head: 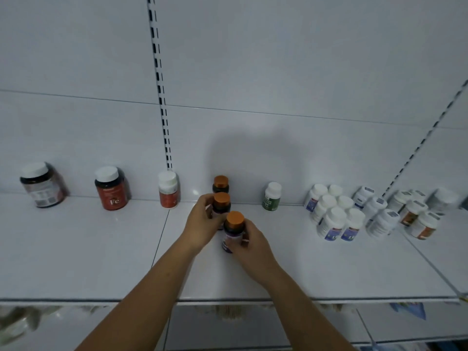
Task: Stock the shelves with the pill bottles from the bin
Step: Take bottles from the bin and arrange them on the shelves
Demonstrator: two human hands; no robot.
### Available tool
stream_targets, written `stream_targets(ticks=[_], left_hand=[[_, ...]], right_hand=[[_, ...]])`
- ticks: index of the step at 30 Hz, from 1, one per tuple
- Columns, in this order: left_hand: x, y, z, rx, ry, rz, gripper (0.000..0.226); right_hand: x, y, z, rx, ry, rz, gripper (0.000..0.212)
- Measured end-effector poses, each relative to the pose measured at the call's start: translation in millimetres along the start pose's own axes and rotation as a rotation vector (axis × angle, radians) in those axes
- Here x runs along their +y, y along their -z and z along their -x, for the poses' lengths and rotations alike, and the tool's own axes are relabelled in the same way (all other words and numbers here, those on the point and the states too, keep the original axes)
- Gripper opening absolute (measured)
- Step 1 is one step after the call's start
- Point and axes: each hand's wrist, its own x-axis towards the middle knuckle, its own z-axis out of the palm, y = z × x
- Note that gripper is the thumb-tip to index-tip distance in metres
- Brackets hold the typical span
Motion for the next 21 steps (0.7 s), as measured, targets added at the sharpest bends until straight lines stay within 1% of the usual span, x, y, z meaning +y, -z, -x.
stream_targets(ticks=[3,5,7,9,12,14,16,21], left_hand=[[-6.2,0.6,-2.7,-0.014,0.018,0.079,0.057],[-7.8,0.6,-4.1,0.001,0.048,0.129,0.059],[-8.4,0.3,-7.0,0.028,0.107,0.253,0.058],[-15.0,1.5,-13.8,0.071,0.18,0.4,0.05],[-7.5,0.0,-12.9,0.03,0.226,0.508,0.052],[4.6,-3.5,-7.9,0.023,0.227,0.501,0.045],[3.4,-6.2,-8.9,0.018,0.208,0.455,0.044],[-3.6,-8.5,-11.8,0.042,0.084,0.24,0.038]], right_hand=[[1.4,-2.9,-11.9,-0.039,0.021,-0.007,0.055],[2.6,-7.4,-20.1,-0.061,0.032,-0.001,0.057],[3.9,-12.7,-27.8,-0.073,0.03,-0.012,0.057],[4.1,-17.3,-32.9,-0.085,0.031,-0.034,0.057],[4.3,-21.3,-36.3,-0.099,0.025,-0.066,0.056],[5.6,-22.7,-38.3,-0.095,0.029,-0.079,0.056],[4.8,-23.5,-40.0,-0.083,0.035,-0.089,0.057],[1.2,-25.5,-42.7,-0.049,0.023,-0.081,0.056]])
